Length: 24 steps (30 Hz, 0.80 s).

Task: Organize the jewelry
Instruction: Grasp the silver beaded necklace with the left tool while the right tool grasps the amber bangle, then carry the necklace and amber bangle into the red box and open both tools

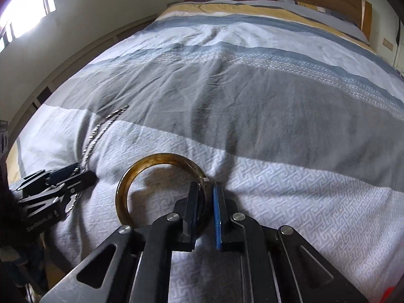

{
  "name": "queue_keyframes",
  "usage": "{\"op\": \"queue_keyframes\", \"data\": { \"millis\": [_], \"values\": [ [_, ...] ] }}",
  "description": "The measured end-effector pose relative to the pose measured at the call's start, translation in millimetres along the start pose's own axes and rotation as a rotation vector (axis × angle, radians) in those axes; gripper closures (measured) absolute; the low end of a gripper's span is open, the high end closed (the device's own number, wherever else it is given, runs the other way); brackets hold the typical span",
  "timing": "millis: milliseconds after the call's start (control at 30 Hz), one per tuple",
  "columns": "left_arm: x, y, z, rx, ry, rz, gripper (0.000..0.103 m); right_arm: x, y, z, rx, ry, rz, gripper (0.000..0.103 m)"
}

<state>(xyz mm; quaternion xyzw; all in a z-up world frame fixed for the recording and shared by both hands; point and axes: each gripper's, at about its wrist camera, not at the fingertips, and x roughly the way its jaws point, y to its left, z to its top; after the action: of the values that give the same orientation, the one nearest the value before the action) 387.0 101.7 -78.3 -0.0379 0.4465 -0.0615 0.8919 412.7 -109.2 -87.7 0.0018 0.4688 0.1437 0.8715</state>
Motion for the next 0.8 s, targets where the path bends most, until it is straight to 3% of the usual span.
{"op": "queue_keyframes", "data": {
  "millis": [100,367,800],
  "values": [
    [-6.7,-3.0,-3.6,0.005,0.002,-0.002,0.098,-13.4,2.3,-7.8,0.010,-0.018,0.006,0.093],
    [-46.4,-20.8,-21.1,0.009,-0.024,-0.042,0.099,-71.1,17.1,-34.4,0.002,-0.083,0.009,0.094],
    [-165.3,-74.9,-38.3,0.068,-0.137,-0.122,0.099,-212.2,22.0,-90.1,0.033,-0.192,-0.021,0.094]
  ]
}}
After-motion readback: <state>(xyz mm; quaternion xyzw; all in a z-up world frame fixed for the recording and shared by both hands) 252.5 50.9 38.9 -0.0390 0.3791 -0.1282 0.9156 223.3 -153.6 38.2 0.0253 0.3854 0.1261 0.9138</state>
